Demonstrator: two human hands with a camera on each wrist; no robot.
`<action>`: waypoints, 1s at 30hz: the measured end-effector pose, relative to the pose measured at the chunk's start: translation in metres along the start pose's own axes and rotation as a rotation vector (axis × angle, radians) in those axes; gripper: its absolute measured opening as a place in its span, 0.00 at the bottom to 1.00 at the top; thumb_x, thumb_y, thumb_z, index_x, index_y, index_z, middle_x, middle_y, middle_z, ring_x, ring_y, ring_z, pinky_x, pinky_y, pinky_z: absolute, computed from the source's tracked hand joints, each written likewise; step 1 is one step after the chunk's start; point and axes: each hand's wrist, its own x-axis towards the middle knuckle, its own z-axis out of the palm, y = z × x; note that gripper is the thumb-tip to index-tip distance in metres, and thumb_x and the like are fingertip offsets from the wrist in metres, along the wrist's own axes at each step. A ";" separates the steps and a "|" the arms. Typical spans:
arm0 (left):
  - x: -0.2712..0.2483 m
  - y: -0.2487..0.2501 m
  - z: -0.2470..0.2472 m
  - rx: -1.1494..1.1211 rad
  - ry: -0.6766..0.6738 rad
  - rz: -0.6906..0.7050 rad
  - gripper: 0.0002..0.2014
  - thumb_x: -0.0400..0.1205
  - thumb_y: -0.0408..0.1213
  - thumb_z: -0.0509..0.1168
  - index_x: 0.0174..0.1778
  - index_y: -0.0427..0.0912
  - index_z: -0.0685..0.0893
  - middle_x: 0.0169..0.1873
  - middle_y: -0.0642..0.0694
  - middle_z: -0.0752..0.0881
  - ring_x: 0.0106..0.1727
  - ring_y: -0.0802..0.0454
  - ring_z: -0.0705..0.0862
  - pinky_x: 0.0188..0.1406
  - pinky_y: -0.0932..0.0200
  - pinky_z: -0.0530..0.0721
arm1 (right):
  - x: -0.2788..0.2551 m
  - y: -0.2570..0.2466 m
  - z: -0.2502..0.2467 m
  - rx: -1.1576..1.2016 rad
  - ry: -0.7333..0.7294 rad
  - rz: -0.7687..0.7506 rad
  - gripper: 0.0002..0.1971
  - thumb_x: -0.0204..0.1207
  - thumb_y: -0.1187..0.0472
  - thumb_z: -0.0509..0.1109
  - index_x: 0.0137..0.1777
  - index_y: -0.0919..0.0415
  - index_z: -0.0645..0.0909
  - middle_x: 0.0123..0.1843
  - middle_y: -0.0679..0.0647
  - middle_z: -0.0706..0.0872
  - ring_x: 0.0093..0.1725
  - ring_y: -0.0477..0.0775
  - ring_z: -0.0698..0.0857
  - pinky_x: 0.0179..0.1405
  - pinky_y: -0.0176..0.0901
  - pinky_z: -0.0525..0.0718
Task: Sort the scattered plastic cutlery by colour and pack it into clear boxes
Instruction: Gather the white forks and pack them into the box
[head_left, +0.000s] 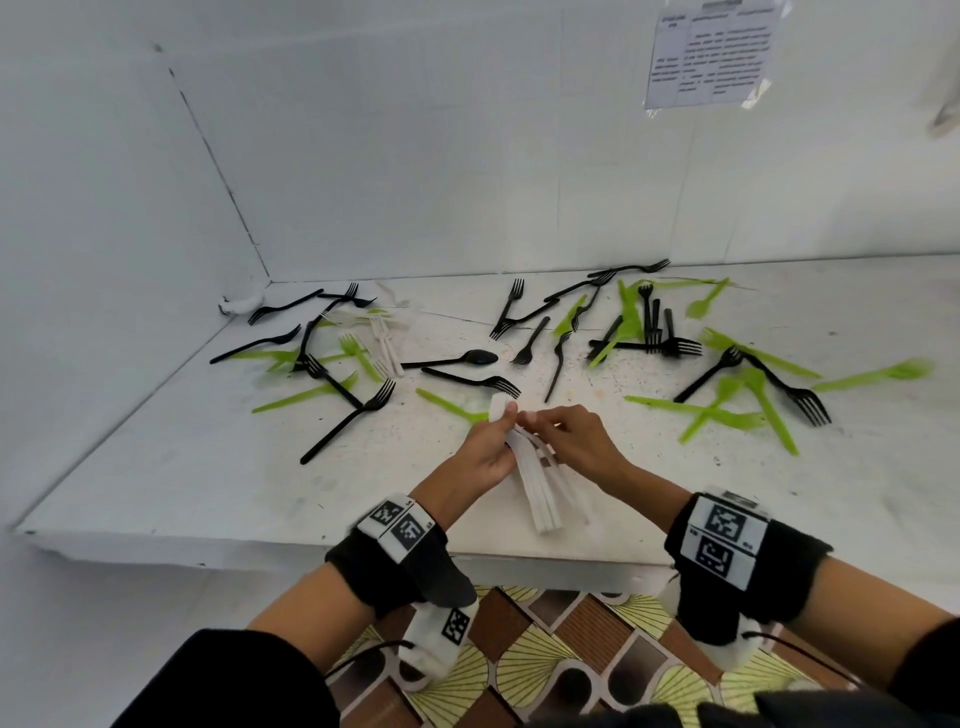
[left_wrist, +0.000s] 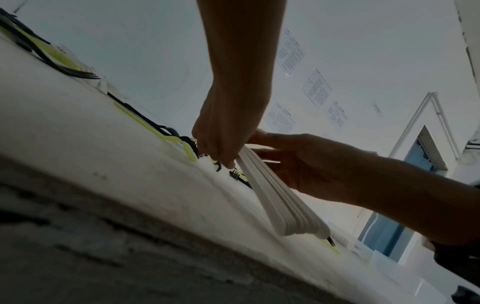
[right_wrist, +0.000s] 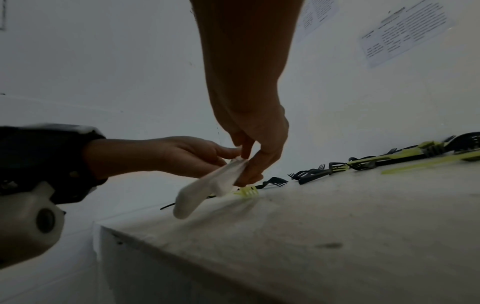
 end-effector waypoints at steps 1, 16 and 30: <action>0.001 0.000 -0.001 0.002 0.007 0.008 0.15 0.87 0.41 0.54 0.52 0.30 0.76 0.50 0.31 0.81 0.46 0.38 0.84 0.39 0.32 0.83 | -0.002 0.001 0.000 0.009 -0.015 0.005 0.13 0.82 0.61 0.63 0.55 0.66 0.86 0.43 0.57 0.88 0.35 0.45 0.86 0.30 0.27 0.83; 0.002 -0.005 0.004 -0.017 0.027 0.055 0.11 0.86 0.33 0.56 0.39 0.33 0.76 0.36 0.41 0.77 0.43 0.49 0.80 0.46 0.56 0.81 | -0.001 0.015 -0.005 0.528 -0.031 0.309 0.05 0.70 0.72 0.74 0.44 0.65 0.83 0.39 0.58 0.86 0.34 0.46 0.88 0.30 0.35 0.86; 0.002 -0.001 0.006 0.013 -0.057 -0.124 0.25 0.88 0.51 0.43 0.53 0.33 0.76 0.51 0.39 0.80 0.44 0.47 0.84 0.55 0.45 0.78 | 0.005 0.008 -0.011 0.556 -0.079 0.433 0.13 0.69 0.74 0.74 0.52 0.66 0.79 0.40 0.59 0.85 0.34 0.51 0.87 0.29 0.40 0.88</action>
